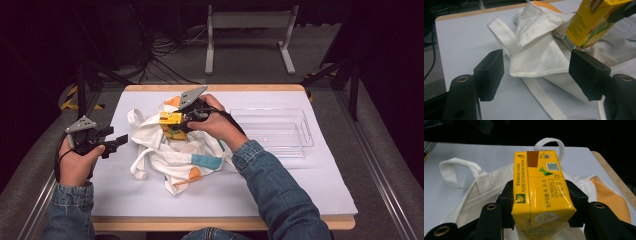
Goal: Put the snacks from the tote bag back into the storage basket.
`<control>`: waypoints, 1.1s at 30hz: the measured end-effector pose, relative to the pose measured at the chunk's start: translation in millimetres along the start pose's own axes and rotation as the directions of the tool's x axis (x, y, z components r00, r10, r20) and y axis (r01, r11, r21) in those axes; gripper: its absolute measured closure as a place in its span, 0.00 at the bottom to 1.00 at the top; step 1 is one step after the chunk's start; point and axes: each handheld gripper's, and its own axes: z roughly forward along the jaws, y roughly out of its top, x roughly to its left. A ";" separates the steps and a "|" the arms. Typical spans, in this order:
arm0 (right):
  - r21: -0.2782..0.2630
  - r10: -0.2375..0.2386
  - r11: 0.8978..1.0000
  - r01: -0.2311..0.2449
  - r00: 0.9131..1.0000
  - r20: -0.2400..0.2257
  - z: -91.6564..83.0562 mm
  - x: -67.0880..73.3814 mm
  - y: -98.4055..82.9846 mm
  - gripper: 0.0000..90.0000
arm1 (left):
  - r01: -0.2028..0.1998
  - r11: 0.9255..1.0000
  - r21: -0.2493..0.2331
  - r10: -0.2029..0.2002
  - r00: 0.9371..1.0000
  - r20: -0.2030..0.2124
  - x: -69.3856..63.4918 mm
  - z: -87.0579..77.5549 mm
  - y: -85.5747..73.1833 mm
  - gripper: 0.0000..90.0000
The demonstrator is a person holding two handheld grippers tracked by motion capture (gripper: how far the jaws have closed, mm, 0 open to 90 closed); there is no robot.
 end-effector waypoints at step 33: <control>-0.061 -0.054 0.997 0.054 0.999 0.005 -100.8 9.2 31.4 0.57 | -0.029 1.000 -0.013 0.029 0.999 0.045 -6.3 17.1 17.7 0.31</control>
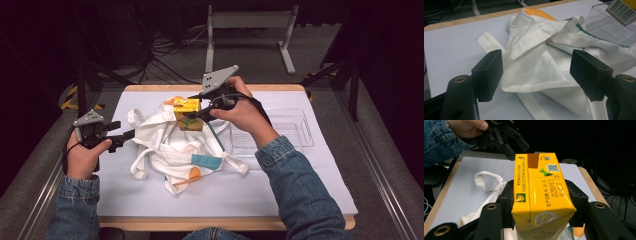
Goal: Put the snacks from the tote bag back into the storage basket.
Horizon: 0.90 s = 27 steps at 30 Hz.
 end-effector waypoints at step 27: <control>-0.008 0.063 0.998 -0.063 0.997 0.044 -84.9 -5.7 -31.9 0.57 | -0.013 1.000 0.015 0.013 1.000 0.003 -3.6 3.6 1.5 0.30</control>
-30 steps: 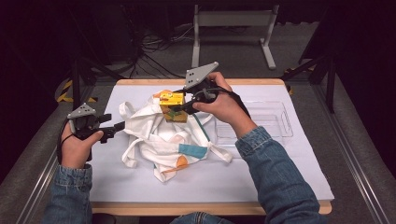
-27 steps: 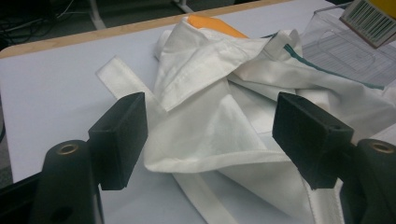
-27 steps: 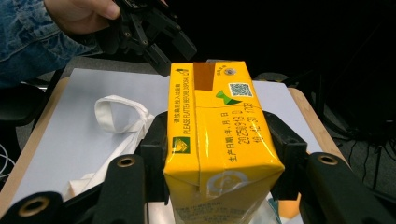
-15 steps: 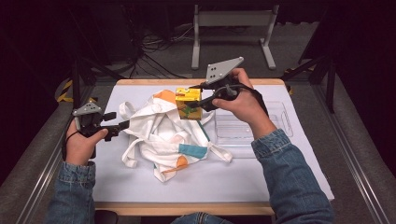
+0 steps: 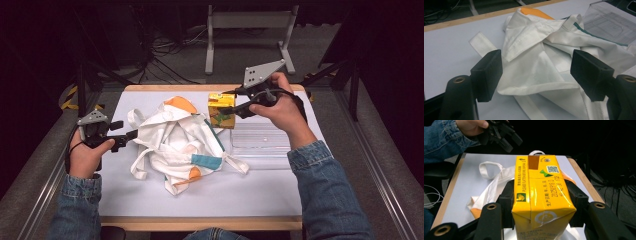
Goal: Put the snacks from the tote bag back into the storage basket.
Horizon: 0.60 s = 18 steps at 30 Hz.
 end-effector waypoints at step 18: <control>0.019 0.087 0.996 -0.089 0.993 0.086 -45.5 -13.3 -46.2 0.57 | 0.002 1.000 0.011 -0.002 1.000 -0.002 -0.8 1.9 -1.2 0.30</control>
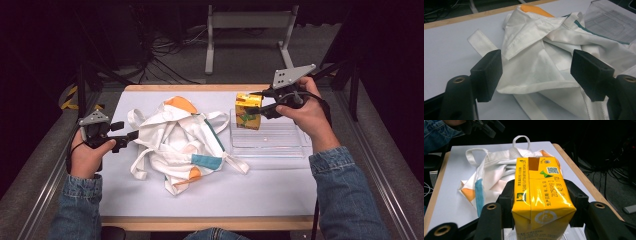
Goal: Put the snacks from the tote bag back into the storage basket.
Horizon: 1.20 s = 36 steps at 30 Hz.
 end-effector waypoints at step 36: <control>0.027 0.075 0.997 -0.074 0.995 -0.066 6.6 -19.4 -52.2 0.57 | 0.029 0.999 0.017 -0.029 0.999 -0.035 1.1 -9.7 -10.6 0.28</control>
